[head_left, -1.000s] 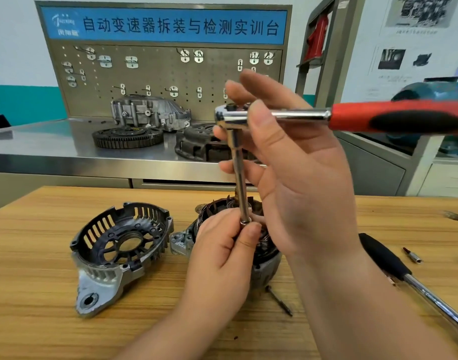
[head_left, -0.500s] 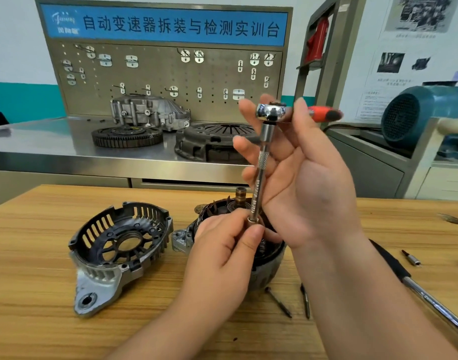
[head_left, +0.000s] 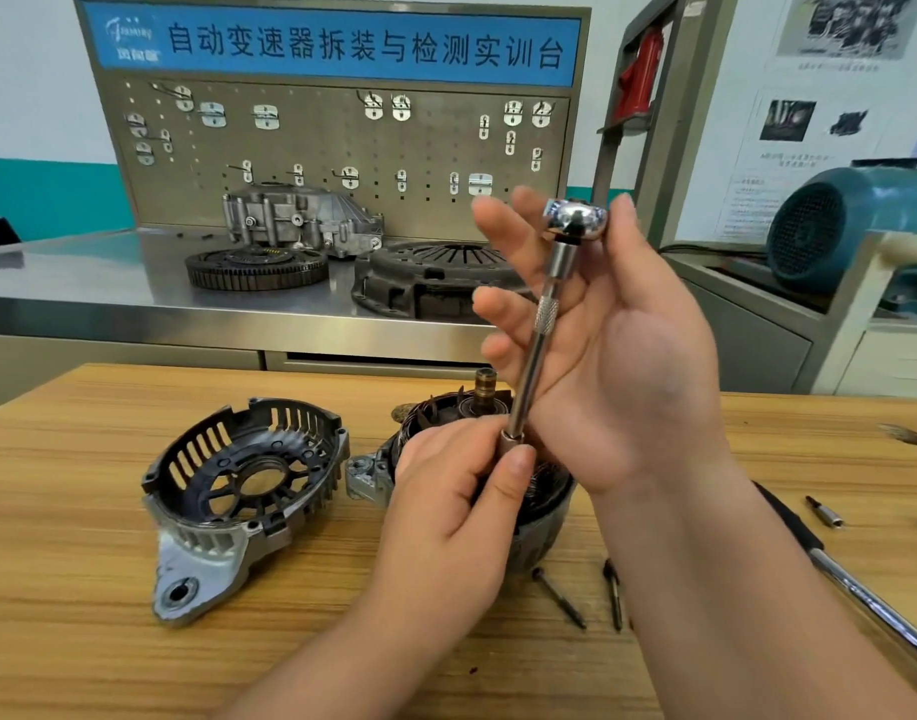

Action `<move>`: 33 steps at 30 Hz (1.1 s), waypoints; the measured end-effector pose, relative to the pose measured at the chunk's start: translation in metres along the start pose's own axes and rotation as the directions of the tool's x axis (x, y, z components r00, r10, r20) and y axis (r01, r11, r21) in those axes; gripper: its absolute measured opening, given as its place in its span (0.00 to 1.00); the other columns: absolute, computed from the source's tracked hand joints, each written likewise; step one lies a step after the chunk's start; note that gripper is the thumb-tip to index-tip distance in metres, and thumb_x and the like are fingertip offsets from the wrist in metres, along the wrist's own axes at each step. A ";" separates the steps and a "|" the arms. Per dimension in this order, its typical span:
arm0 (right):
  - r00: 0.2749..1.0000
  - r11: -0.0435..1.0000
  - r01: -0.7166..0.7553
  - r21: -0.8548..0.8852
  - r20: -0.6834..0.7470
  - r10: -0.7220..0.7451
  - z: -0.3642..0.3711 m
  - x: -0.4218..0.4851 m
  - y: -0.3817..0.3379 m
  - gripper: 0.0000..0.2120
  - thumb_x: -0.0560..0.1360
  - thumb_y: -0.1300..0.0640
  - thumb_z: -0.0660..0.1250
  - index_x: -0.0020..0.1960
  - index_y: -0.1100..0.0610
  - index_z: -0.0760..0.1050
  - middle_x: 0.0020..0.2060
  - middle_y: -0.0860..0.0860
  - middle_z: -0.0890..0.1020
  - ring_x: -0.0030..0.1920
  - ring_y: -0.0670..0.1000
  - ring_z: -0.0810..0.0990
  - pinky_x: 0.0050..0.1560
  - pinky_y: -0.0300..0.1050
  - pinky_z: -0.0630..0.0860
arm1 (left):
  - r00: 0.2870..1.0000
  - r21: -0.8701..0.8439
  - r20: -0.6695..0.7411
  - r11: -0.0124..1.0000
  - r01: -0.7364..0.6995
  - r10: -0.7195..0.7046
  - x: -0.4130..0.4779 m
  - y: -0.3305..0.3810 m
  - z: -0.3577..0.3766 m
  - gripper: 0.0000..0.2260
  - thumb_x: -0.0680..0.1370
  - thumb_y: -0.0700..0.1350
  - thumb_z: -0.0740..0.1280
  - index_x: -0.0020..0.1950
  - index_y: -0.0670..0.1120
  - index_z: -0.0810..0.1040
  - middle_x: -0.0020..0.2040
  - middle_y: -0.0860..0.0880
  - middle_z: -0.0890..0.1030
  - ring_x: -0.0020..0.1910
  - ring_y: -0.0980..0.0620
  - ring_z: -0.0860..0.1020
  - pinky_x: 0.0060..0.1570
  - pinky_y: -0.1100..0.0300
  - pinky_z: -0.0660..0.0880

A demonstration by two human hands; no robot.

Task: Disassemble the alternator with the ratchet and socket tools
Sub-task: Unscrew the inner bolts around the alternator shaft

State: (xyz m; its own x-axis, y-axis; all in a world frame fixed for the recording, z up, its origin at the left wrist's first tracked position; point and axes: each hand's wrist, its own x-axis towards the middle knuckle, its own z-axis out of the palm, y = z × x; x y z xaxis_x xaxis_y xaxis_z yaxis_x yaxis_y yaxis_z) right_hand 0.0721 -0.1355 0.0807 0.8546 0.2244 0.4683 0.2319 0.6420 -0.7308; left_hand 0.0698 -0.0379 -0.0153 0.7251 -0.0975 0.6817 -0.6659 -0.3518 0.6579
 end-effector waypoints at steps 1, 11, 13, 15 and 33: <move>1.000 1.000 -0.011 0.006 0.003 0.011 -0.001 0.000 0.001 0.21 0.82 0.44 0.48 0.55 0.56 0.74 0.43 0.48 0.86 0.32 0.47 0.82 0.30 0.36 0.75 | 1.000 0.005 0.003 1.000 0.002 -0.002 0.000 -0.001 0.001 0.11 0.77 0.57 0.54 0.39 0.59 0.73 0.39 0.62 0.76 0.45 0.59 0.73 0.48 0.63 0.67; 0.928 0.897 0.362 -0.253 0.002 -0.373 0.008 -0.004 0.009 0.12 0.77 0.56 0.61 0.58 0.48 0.76 0.56 0.47 0.81 0.42 0.50 0.83 0.34 0.38 0.76 | 0.998 -0.028 -0.018 0.997 0.067 -0.067 0.001 0.002 0.001 0.12 0.73 0.61 0.55 0.48 0.59 0.76 0.40 0.57 0.79 0.47 0.57 0.75 0.48 0.54 0.72; 0.950 0.932 0.307 -0.194 0.002 -0.313 0.007 -0.003 0.009 0.12 0.79 0.53 0.58 0.60 0.48 0.74 0.57 0.48 0.81 0.39 0.50 0.83 0.33 0.38 0.76 | 0.998 -0.047 -0.020 0.997 0.062 -0.063 0.001 0.002 0.000 0.12 0.74 0.61 0.56 0.46 0.59 0.76 0.38 0.58 0.78 0.45 0.57 0.74 0.45 0.55 0.70; 0.979 0.972 0.203 -0.117 -0.010 -0.206 0.005 -0.001 0.008 0.14 0.81 0.50 0.53 0.62 0.51 0.72 0.55 0.48 0.83 0.36 0.50 0.83 0.32 0.38 0.76 | 0.999 -0.049 -0.018 0.998 0.030 -0.031 0.001 0.001 -0.001 0.10 0.75 0.59 0.55 0.41 0.62 0.75 0.36 0.62 0.77 0.43 0.59 0.73 0.44 0.58 0.66; 0.938 0.908 0.334 -0.254 -0.003 -0.346 0.007 -0.004 0.008 0.12 0.78 0.56 0.59 0.60 0.51 0.75 0.57 0.48 0.82 0.41 0.51 0.83 0.34 0.39 0.77 | 0.998 -0.034 -0.017 0.998 0.053 -0.053 0.000 0.002 -0.001 0.11 0.75 0.59 0.55 0.45 0.60 0.76 0.40 0.62 0.79 0.46 0.60 0.74 0.46 0.54 0.69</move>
State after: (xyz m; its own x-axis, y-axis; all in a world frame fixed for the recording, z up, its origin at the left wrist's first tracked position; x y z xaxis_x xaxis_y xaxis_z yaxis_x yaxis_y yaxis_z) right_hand 0.0677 -0.1260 0.0762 0.7227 -0.0139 0.6910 0.6140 0.4719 -0.6327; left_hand 0.0680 -0.0376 -0.0139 0.7565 -0.0626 0.6510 -0.6323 -0.3244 0.7036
